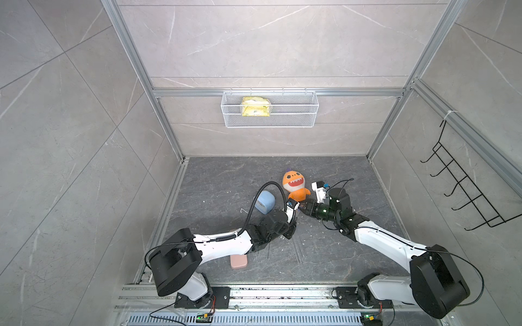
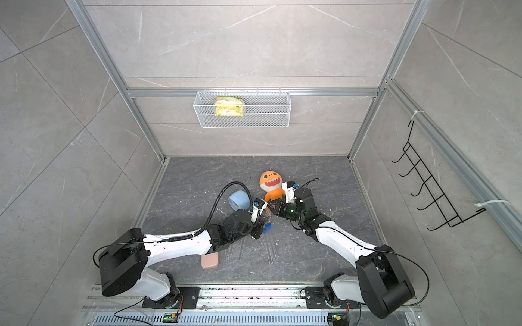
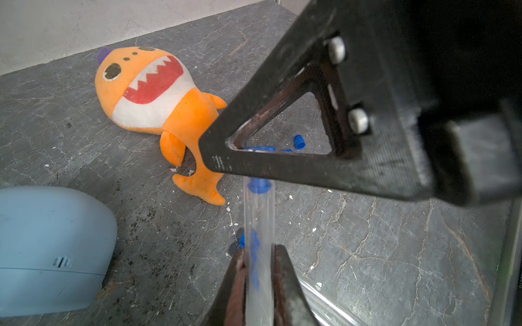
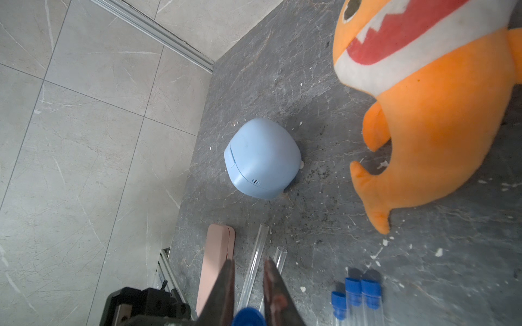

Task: Remove stoppers from test tubes
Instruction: Open the stopper on the test tube.

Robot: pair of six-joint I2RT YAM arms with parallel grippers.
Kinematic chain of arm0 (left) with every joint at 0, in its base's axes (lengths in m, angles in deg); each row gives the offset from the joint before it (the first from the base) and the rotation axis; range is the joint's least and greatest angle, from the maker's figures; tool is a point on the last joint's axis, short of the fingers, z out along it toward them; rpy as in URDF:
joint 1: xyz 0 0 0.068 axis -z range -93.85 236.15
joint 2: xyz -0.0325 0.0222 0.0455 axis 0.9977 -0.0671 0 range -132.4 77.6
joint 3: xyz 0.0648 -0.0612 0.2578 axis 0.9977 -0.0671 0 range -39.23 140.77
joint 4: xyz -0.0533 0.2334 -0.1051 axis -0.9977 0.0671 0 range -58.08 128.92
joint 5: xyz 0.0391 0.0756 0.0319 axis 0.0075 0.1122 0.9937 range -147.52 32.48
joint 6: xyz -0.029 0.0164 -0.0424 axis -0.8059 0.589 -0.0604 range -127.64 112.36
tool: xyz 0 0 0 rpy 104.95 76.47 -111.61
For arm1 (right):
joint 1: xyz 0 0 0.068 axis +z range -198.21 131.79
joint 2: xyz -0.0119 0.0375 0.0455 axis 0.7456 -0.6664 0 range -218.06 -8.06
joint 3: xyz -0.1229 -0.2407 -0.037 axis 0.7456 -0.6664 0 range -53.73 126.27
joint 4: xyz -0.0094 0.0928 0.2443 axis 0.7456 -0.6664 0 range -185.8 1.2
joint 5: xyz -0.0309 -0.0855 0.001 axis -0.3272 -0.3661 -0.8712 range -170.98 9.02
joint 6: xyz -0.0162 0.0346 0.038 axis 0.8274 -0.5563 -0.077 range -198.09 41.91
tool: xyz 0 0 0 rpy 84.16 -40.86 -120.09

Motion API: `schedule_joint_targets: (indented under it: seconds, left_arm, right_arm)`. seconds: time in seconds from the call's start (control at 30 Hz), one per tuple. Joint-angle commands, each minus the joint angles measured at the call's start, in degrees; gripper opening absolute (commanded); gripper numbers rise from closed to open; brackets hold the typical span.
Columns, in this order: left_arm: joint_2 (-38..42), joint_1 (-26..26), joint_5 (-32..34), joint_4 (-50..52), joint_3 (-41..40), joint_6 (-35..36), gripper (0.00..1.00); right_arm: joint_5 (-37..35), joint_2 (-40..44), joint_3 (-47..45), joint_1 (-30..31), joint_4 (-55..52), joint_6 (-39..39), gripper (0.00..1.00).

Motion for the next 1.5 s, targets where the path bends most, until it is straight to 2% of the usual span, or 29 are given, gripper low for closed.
schedule_joint_targets:
  seconds: [0.0,0.2,0.5,0.8,1.0,1.27,1.47]
  left_arm:
    - [0.06,-0.26,-0.85,-2.59,2.19,-0.09,0.16]
    - [0.15,-0.26,-0.92,-2.64,2.18,-0.05,0.16]
    - [-0.14,-0.35,-1.01,-2.76,2.68,0.12,0.15]
    - [1.57,-0.29,-1.84,-1.81,2.97,0.02,0.11]
    - [2.52,-0.05,-2.32,-1.34,2.73,-0.63,0.07]
    - [0.81,-0.26,-1.12,-3.63,-0.38,-2.43,0.00]
    - [-0.62,-1.30,-0.57,-4.51,-2.74,-3.96,0.00]
  right_arm:
    - [-0.58,-0.88,1.16,0.47,0.72,0.76,0.21]
    - [-0.25,-1.26,1.18,0.43,1.14,0.60,0.15]
    - [0.38,-2.32,1.18,1.01,2.14,0.07,0.00]
    - [-6.63,-1.44,3.41,1.17,-4.26,4.74,0.00]
    - [-11.13,-1.44,3.41,1.14,-4.86,6.59,0.00]
    - [-9.08,0.02,3.89,1.05,-2.40,4.53,0.00]
    - [-5.02,1.08,4.08,-0.60,-0.11,1.36,0.00]
